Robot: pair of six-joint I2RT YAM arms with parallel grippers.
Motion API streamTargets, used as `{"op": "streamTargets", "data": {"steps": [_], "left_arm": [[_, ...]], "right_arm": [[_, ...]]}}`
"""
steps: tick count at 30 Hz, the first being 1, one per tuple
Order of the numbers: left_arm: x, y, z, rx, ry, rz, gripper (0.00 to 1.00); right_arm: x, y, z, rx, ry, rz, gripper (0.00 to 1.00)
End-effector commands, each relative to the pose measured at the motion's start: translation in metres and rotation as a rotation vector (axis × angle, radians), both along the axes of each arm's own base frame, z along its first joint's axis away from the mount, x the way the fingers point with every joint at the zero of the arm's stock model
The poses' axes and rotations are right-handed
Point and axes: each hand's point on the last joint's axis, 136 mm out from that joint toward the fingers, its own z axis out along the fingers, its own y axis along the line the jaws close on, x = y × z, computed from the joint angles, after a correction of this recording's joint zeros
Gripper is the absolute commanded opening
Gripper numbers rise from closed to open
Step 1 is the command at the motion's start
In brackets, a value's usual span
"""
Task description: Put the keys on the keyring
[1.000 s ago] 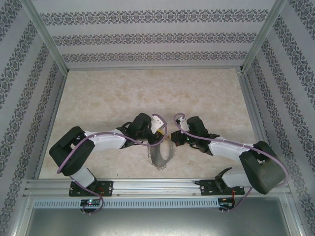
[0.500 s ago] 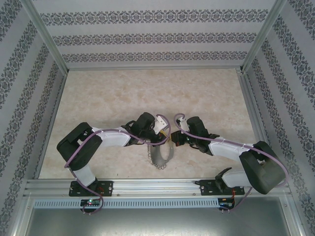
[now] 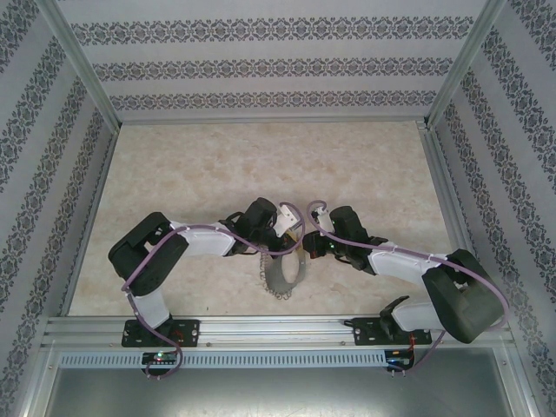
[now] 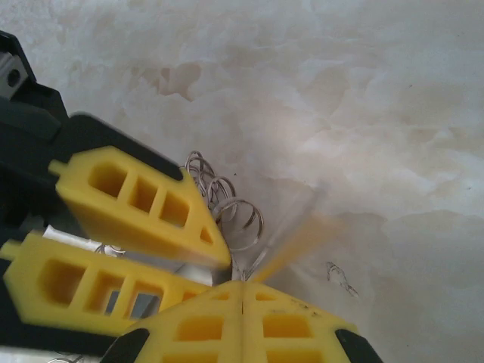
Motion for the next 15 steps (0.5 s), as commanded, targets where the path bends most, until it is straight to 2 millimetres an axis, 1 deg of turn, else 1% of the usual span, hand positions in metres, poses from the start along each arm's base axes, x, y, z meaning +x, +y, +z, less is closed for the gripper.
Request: {"op": "streamTargets", "data": {"steps": [1, 2, 10, 12, 15], "left_arm": [[0.003, -0.007, 0.008, -0.024, -0.019, -0.028, 0.03], [0.004, -0.007, 0.008, -0.023, -0.021, -0.026, 0.00], [0.002, -0.005, 0.010, -0.027, -0.025, -0.022, 0.00], [0.001, -0.003, 0.010, -0.029, -0.027, -0.020, 0.00], [0.000, -0.001, 0.012, -0.030, -0.033, -0.012, 0.00]], "right_arm": [[0.005, -0.002, 0.002, 0.008, -0.023, -0.018, 0.00], [0.005, -0.002, 0.001, 0.007, -0.021, -0.018, 0.00], [0.007, -0.006, -0.001, -0.005, -0.017, -0.035, 0.00], [0.007, -0.008, -0.003, -0.016, -0.009, -0.042, 0.00], [0.007, -0.016, -0.011, -0.052, 0.014, -0.073, 0.00]]}}
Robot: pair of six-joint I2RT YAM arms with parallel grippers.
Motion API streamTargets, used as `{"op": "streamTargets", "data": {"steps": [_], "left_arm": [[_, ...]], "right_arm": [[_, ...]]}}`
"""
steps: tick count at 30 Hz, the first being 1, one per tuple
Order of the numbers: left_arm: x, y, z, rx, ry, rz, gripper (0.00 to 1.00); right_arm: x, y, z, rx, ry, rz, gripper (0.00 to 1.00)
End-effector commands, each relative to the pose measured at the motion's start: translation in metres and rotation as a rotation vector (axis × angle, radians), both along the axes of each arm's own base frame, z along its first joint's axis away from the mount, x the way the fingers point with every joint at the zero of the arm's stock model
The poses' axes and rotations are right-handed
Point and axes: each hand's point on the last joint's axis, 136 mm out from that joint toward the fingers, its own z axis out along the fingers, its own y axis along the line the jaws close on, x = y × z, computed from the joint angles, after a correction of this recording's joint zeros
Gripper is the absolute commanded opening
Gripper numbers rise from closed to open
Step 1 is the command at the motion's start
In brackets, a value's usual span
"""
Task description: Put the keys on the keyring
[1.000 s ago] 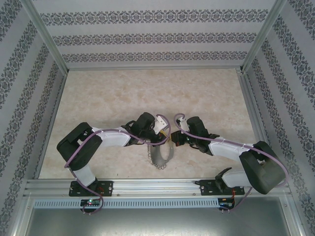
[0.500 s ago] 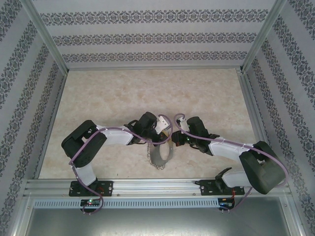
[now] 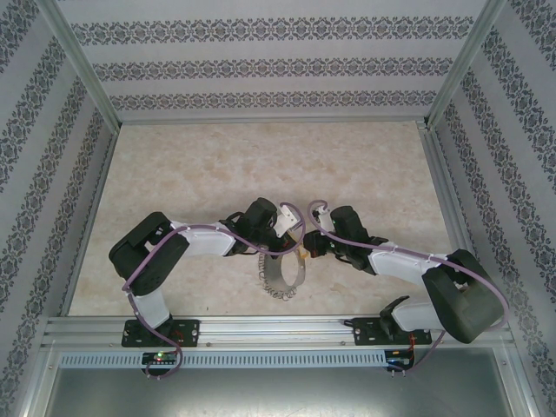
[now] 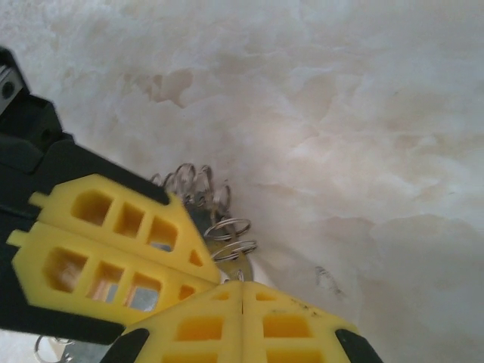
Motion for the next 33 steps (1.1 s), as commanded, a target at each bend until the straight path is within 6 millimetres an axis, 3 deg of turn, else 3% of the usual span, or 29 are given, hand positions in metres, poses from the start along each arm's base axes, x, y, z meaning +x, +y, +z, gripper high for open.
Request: {"op": "streamTargets", "data": {"steps": [1, 7, 15, 21, 33], "left_arm": [[0.001, 0.001, 0.012, -0.027, -0.036, 0.002, 0.00], [0.001, 0.007, 0.015, -0.025, -0.052, 0.022, 0.00], [0.002, 0.009, 0.020, -0.034, -0.055, 0.033, 0.00], [-0.006, 0.008, 0.018, -0.041, -0.013, 0.011, 0.17], [-0.011, 0.009, 0.008, -0.046, 0.038, 0.032, 0.17]], "right_arm": [[0.002, -0.016, -0.014, -0.055, 0.038, -0.066, 0.00], [0.001, -0.026, -0.026, -0.070, 0.086, -0.104, 0.00], [0.002, -0.020, -0.011, -0.024, 0.053, -0.085, 0.00], [0.003, -0.018, -0.008, -0.015, 0.046, -0.077, 0.00], [0.003, -0.020, -0.008, -0.015, 0.037, -0.082, 0.00]]}}
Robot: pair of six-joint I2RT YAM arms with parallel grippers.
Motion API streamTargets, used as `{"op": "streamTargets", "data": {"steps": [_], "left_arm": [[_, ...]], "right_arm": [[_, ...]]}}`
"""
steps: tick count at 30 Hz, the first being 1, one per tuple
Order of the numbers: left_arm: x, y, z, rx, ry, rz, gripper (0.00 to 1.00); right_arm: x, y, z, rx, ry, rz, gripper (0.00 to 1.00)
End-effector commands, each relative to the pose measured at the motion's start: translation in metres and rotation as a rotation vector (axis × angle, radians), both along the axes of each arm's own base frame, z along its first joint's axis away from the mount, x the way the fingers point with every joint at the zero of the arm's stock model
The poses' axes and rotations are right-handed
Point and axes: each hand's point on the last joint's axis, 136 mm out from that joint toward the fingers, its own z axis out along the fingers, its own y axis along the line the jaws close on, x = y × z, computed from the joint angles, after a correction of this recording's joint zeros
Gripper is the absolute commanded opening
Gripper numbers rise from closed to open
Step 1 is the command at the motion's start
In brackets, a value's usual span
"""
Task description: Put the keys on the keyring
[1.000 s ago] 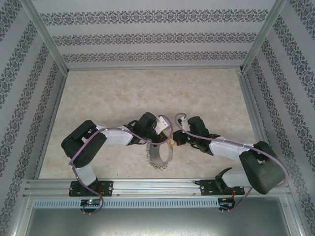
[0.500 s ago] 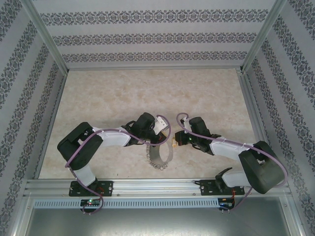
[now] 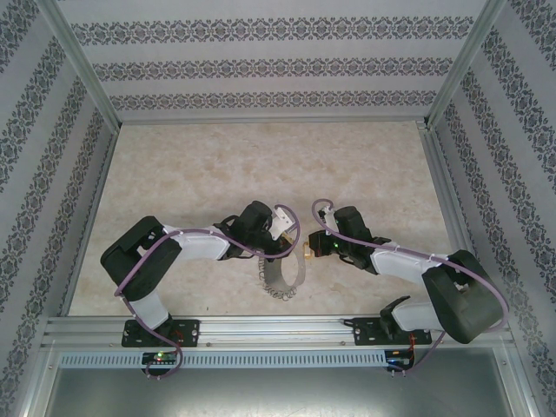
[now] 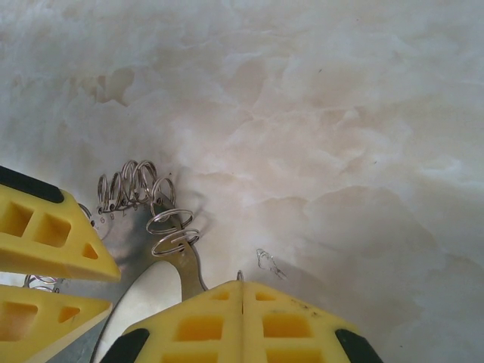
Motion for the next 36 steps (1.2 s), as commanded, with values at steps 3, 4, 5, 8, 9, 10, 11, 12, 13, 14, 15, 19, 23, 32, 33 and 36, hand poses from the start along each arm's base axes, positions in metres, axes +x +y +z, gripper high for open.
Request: {"op": "streamTargets", "data": {"steps": [3, 4, 5, 8, 9, 10, 11, 12, 13, 14, 15, 19, 23, 32, 33, 36], "left_arm": [[0.001, -0.004, 0.004, -0.035, 0.016, 0.000, 0.17], [0.001, -0.006, 0.003, -0.037, 0.020, -0.004, 0.17], [0.002, -0.007, 0.002, -0.037, 0.024, -0.005, 0.17], [0.003, -0.008, -0.001, -0.033, 0.031, -0.004, 0.17], [0.003, -0.008, -0.003, -0.031, 0.033, -0.003, 0.17], [0.004, -0.008, -0.003, -0.031, 0.033, 0.000, 0.17], [0.005, -0.008, -0.004, -0.029, 0.030, 0.003, 0.17], [0.006, -0.009, -0.004, -0.029, 0.028, 0.006, 0.17], [0.008, -0.009, -0.005, -0.027, 0.027, 0.010, 0.17], [0.009, -0.009, -0.005, -0.027, 0.024, 0.013, 0.17], [0.010, -0.010, -0.006, -0.025, 0.022, 0.017, 0.17], [0.016, -0.012, -0.008, -0.022, 0.010, 0.028, 0.16], [0.022, -0.014, -0.010, -0.021, 0.001, 0.037, 0.16], [0.034, -0.015, -0.023, 0.005, -0.009, 0.072, 0.08], [0.035, -0.015, -0.024, 0.007, -0.013, 0.081, 0.06], [0.039, -0.012, -0.027, 0.015, -0.024, 0.103, 0.01]], "right_arm": [[0.000, -0.002, 0.002, 0.016, -0.007, -0.005, 0.00], [0.000, -0.002, 0.003, 0.016, -0.009, -0.005, 0.00], [0.000, -0.002, 0.002, 0.015, -0.009, -0.006, 0.00], [0.000, -0.003, 0.002, 0.016, -0.010, -0.010, 0.00], [0.001, -0.003, 0.003, 0.017, -0.012, -0.010, 0.00], [0.000, -0.004, 0.002, 0.017, -0.011, -0.011, 0.00], [0.000, -0.004, 0.002, 0.016, -0.010, -0.012, 0.00], [0.000, -0.004, 0.002, 0.015, -0.010, -0.012, 0.00], [0.001, -0.005, 0.002, 0.016, -0.010, -0.015, 0.00], [0.001, -0.005, 0.002, 0.017, -0.009, -0.015, 0.00], [0.000, -0.005, 0.001, 0.016, -0.008, -0.015, 0.00], [0.001, -0.006, 0.001, 0.017, -0.009, -0.017, 0.00], [0.001, -0.007, 0.000, 0.016, -0.004, -0.020, 0.00], [0.001, -0.008, 0.001, 0.021, -0.004, -0.021, 0.00], [0.001, -0.008, 0.001, 0.021, -0.005, -0.021, 0.00], [0.001, -0.008, 0.002, 0.024, -0.006, -0.021, 0.00]]}}
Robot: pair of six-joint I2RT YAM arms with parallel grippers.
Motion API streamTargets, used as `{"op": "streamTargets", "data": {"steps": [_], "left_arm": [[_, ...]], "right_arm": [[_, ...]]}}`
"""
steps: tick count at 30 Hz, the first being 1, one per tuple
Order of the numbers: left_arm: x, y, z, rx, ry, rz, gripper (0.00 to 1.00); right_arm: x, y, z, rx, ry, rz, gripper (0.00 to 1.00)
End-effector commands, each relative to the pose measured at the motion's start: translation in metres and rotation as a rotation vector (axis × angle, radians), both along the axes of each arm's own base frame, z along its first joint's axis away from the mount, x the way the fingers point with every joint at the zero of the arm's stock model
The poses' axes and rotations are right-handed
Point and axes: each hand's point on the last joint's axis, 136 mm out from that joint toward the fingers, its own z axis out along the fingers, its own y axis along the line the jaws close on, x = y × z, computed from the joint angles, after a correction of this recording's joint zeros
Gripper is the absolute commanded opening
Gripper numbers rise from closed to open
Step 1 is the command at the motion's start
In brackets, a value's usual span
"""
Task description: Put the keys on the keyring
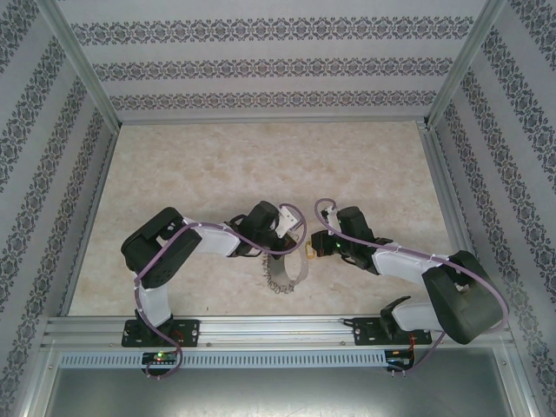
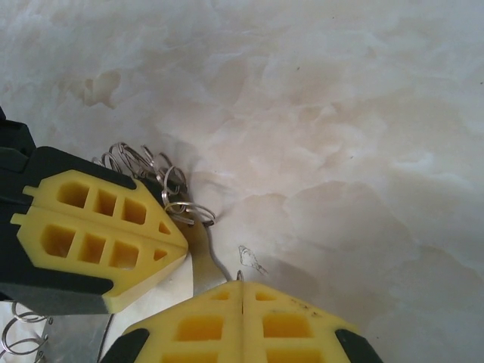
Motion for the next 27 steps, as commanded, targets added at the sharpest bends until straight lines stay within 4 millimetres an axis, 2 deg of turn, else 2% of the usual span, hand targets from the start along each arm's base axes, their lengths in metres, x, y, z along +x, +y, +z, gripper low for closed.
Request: {"op": "streamTargets", "data": {"steps": [1, 8, 19, 24, 25, 27], "left_arm": [[0.017, -0.001, 0.002, -0.011, -0.043, 0.047, 0.00], [0.017, 0.002, 0.012, -0.028, -0.070, 0.054, 0.00], [-0.002, 0.014, 0.052, -0.094, -0.149, 0.015, 0.00], [-0.002, 0.015, 0.057, -0.083, -0.147, 0.024, 0.00], [-0.001, 0.016, 0.056, -0.076, -0.144, 0.027, 0.01], [0.001, 0.013, 0.051, -0.050, -0.116, 0.025, 0.11]], "right_arm": [[0.000, -0.001, 0.005, 0.022, -0.014, -0.001, 0.00], [0.000, -0.001, 0.010, 0.027, -0.025, -0.001, 0.00], [-0.007, -0.003, 0.024, 0.060, -0.066, 0.009, 0.00], [-0.007, -0.005, 0.025, 0.058, -0.077, 0.002, 0.00], [-0.007, -0.005, 0.026, 0.057, -0.080, 0.000, 0.00], [-0.006, -0.007, 0.024, 0.052, -0.076, -0.007, 0.00]]}}
